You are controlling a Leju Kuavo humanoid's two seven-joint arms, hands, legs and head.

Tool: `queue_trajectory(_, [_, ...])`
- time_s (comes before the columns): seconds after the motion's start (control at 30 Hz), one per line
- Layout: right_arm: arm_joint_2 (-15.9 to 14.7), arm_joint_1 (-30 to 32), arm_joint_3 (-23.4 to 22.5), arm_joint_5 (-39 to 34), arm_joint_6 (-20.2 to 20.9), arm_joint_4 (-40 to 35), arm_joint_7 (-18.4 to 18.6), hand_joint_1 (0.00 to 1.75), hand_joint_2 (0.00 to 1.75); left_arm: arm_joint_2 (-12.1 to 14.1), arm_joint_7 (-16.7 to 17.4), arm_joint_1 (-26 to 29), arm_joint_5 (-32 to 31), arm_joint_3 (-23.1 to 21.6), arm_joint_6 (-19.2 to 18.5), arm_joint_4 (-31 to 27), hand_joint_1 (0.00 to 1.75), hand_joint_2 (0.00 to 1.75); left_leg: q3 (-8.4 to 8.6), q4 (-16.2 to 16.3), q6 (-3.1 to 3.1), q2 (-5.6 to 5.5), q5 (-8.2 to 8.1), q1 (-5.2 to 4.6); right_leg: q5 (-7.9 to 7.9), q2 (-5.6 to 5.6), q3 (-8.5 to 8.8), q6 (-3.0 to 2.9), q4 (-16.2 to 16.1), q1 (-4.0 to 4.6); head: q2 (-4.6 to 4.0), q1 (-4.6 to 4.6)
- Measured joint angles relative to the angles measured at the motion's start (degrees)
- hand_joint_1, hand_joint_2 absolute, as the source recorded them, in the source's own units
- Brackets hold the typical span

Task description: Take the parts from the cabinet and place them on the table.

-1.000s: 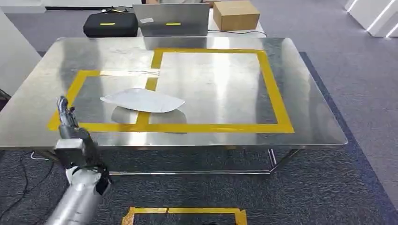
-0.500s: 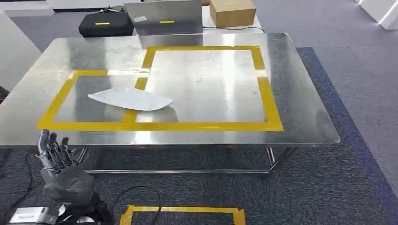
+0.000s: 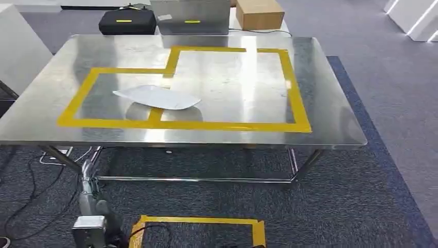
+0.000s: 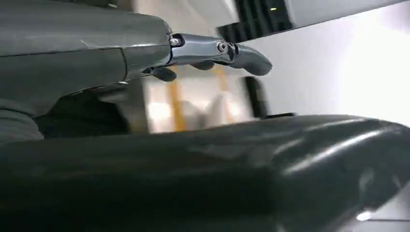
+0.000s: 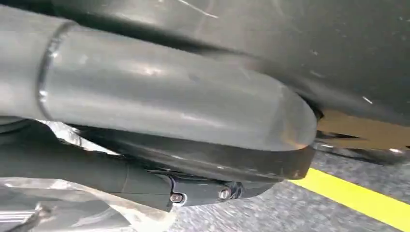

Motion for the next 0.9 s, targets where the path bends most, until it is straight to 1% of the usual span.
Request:
queue_trajectory(0.03, [0.0,-0.1,-0.2,-0.1,-0.1,0.0,0.1,0.0,0.0,0.0,0.0,-1.4,-0.9,1.5,1.6,4.6,0.0,0.0,-0.93,0.1,-0.14,0.01,0.68,0.03,2.23,-0.01,1.49,0.23,-0.3,-0.12,0.0,-0.02])
queue_trajectory(0.07, [0.0,-0.1,-0.3,-0.2,-0.2,0.0,0.2,0.0,0.0,0.1,0.0,-2.6,-1.8,2.8,3.7,8.7,0.0,0.0,-1.63,0.3,-0.34,0.01,1.13,0.08,4.4,-0.02,3.78,0.32,-2.7,-0.26,0.0,0.0])
queue_trajectory(0.1, [0.0,-0.1,-0.5,-0.2,-0.4,0.0,0.5,0.0,0.0,0.1,0.0,-3.8,-2.2,4.2,5.9,12.5,0.0,0.0,-2.32,0.5,-0.58,0.0,1.49,0.15,6.02,-0.03,7.26,0.37,-7.3,-0.36,0.0,-0.07])
queue_trajectory(0.13, [0.0,-0.1,-0.5,-0.2,-0.6,0.0,0.6,0.0,0.0,0.2,0.0,-5.0,-2.2,5.6,7.8,16.5,0.0,0.0,-2.57,1.0,-0.91,-0.01,1.75,0.13,6.0,-0.02,10.94,0.34,-12.4,-0.47,0.0,0.0])
queue_trajectory(0.17, [0.1,-0.2,-0.5,-0.2,-0.6,0.0,0.6,0.0,0.0,0.3,0.0,-6.4,-2.0,7.0,8.2,20.2,0.0,0.0,-3.24,1.4,-1.2,-0.03,1.95,-0.15,4.66,0.0,14.62,0.19,-17.1,-0.36,0.0,0.17])
queue_trajectory(0.2, [0.1,-0.3,-0.5,-0.1,-0.6,0.0,0.7,0.0,0.0,0.3,0.3,-8.0,-2.9,9.2,8.3,25.0,0.0,0.0,-3.54,1.7,-1.5,-0.05,2.45,-0.14,3.82,0.22,15.27,-0.49,-19.0,-0.31,0.02,0.11])
queue_trajectory(0.23, [0.2,-0.3,-0.5,0.1,-0.6,0.0,0.8,0.0,0.0,0.4,1.4,-9.5,-5.0,11.9,8.3,29.2,0.0,0.0,-3.81,1.8,-1.83,-0.04,2.94,-0.1,3.76,0.27,14.58,-0.69,-19.0,-0.22,0.0,0.2])
queue_trajectory(0.27, [0.2,-0.3,-0.5,0.2,-0.6,0.0,0.9,0.0,0.0,0.4,2.8,-10.7,-6.9,15.1,8.3,33.3,0.0,0.0,-4.01,1.7,-2.15,0.0,3.46,-0.05,4.01,0.38,14.37,-1.09,-18.7,-0.02,0.0,0.2])
queue_trajectory(0.3, [0.2,-0.3,-0.5,0.4,-0.6,0.0,1.0,0.0,0.0,0.4,4.5,-11.3,-7.8,18.0,8.1,36.9,0.0,0.0,-4.17,1.8,-2.44,-0.01,3.68,-0.06,4.48,0.4,13.35,-1.74,-19.0,-0.22,0.0,0.17])
queue_trajectory(0.33, [0.3,-0.4,-0.5,0.5,-0.6,0.1,1.0,0.0,0.0,0.7,7.6,-11.8,-8.1,20.6,7.4,40.6,0.0,0.0,-4.51,2.3,-2.96,-0.25,2.29,0.24,5.0,0.19,13.24,-2.47,-19.0,-0.48,0.0,0.18])
queue_trajectory(0.37, [0.3,-0.4,-0.5,0.7,-0.5,0.1,1.0,0.0,0.0,0.9,10.3,-12.0,-8.4,22.4,7.0,43.5,0.0,0.0,-5.09,4.2,-3.36,-0.37,-0.44,0.25,5.32,0.19,12.6,-3.03,-19.0,-0.47,0.0,-0.08])
queue_trajectory(0.4, [0.3,-0.4,-0.5,0.9,-0.5,0.1,1.0,0.0,0.0,1.1,12.4,-12.0,-9.1,23.7,6.5,46.1,0.0,0.0,-6.09,7.9,-3.68,-0.44,-3.96,0.42,5.73,0.15,12.4,-3.38,-19.0,-0.45,0.0,-0.46])
queue_trajectory(0.43, [0.3,-0.4,-0.5,1.2,-0.4,0.1,1.1,0.0,0.0,1.2,15.4,-12.0,-10.0,24.8,5.7,48.5,0.0,0.0,-7.18,12.5,-3.93,-0.45,-7.28,0.5,6.22,0.05,11.88,-3.37,-19.0,-0.39,0.0,-0.57])
queue_trajectory(0.47, [0.3,-0.4,-0.5,1.4,-0.4,0.1,1.2,0.0,0.0,1.2,18.0,-11.9,-10.7,25.4,5.2,50.4,0.0,0.0,-7.92,16.3,-4.07,-0.45,-8.97,0.57,6.78,-0.04,11.37,-3.38,-18.8,-0.38,0.0,-0.55])
queue_trajectory(0.5, [0.3,-0.4,-0.5,1.6,-0.3,0.1,1.3,0.0,0.0,1.2,20.4,-11.5,-11.6,25.9,5.0,52.1,0.0,0.0,-7.97,18.7,-4.14,-0.46,-8.84,0.67,7.25,-0.1,10.53,-3.32,-18.6,-0.37,0.0,-0.55])
queue_trajectory(0.53, [0.3,-0.4,-0.5,1.7,-0.2,0.1,1.4,0.0,0.0,1.2,23.0,-11.1,-13.0,26.1,5.0,53.4,0.0,0.0,-7.02,18.6,-4.16,-0.46,-7.35,0.75,7.58,-0.16,9.74,-3.29,-18.3,-0.37,0.0,-0.57])
queue_trajectory(0.57, [0.3,-0.4,-0.5,1.9,-0.1,0.1,1.5,0.0,0.0,1.2,26.3,-10.8,-14.8,26.0,4.9,54.6,0.0,0.0,-5.29,16.5,-4.16,-0.45,-5.23,0.88,7.88,-0.17,9.01,-3.18,-18.0,-0.38,0.0,-0.57])
queue_trajectory(0.6, [0.3,-0.5,-0.5,2.2,0.0,0.1,1.5,0.0,0.0,1.2,30.4,-10.5,-16.9,26.0,4.3,55.9,0.0,0.0,-2.06,11.7,-4.09,-0.45,-3.17,1.03,8.14,-0.15,8.34,-3.03,-17.7,-0.4,0.0,-0.55])
queue_trajectory(0.63, [0.3,-0.5,-0.5,2.3,0.0,0.1,1.5,0.0,0.0,1.0,34.2,-10.3,-18.4,25.8,3.4,56.7,0.0,0.0,1.43,6.1,-4.01,-0.47,-2.09,1.18,8.34,-0.11,7.91,-2.79,-17.3,-0.43,0.0,-0.59])
queue_trajectory(0.67, [0.3,-0.6,-0.5,2.4,0.0,0.1,1.5,0.0,0.0,0.7,37.8,-10.2,-19.6,25.4,2.3,57.4,0.0,0.0,3.77,2.3,-3.91,-0.69,-3.48,1.03,8.57,-0.1,7.39,-2.43,-17.1,-0.13,0.0,-0.59])
queue_trajectory(0.7, [0.3,-0.6,-0.5,2.5,0.0,0.1,1.5,0.0,0.0,0.6,39.9,-10.1,-20.4,25.1,1.4,58.0,0.0,0.0,4.04,1.1,-3.64,-0.95,-3.57,0.9,8.95,-0.1,7.11,-2.06,-17.0,-0.09,0.0,-0.44])
queue_trajectory(0.77, [0.3,-0.6,-0.5,2.4,0.0,0.1,1.3,0.0,0.0,0.2,42.4,-9.6,-22.5,24.2,-0.8,59.0,0.0,0.0,3.26,1.2,-3.3,-1.0,-3.4,0.74,9.84,-0.17,6.71,-1.41,-17.1,-0.19,0.0,-0.55])
queue_trajectory(0.8, [0.3,-0.6,-0.5,2.4,-0.1,0.1,1.2,0.0,0.0,0.0,42.9,-9.3,-23.3,23.7,-1.9,59.3,0.0,0.0,2.91,1.1,-2.66,-0.94,-2.96,0.69,10.26,-0.14,6.6,-0.96,-17.2,-0.17,0.0,-0.5])
queue_trajectory(0.83, [0.3,-0.6,-0.5,2.4,-0.1,0.1,1.0,0.0,0.0,-0.2,43.2,-9.3,-23.3,23.1,-2.9,59.7,0.0,0.0,2.42,0.7,-1.78,-0.63,-2.27,1.07,9.4,-0.09,6.24,-0.64,-16.9,-0.32,0.0,-0.57])
queue_trajectory(0.87, [0.3,-0.6,-0.5,2.4,-0.1,0.1,0.9,0.0,0.0,-0.5,43.5,-9.3,-23.2,23.0,-3.5,59.8,0.0,0.0,1.82,0.7,-1.14,-0.58,-1.79,0.95,6.88,-0.06,5.1,-0.46,-15.5,-0.3,0.0,-0.33])
queue_trajectory(0.9, [0.3,-0.6,-0.5,2.5,0.0,0.1,0.9,0.0,0.0,-0.8,43.7,-9.3,-23.3,22.8,-3.6,59.9,0.0,0.0,1.19,0.7,-0.76,-0.56,-1.32,0.87,3.47,-0.01,3.97,-0.43,-12.0,-0.28,0.0,-0.07])
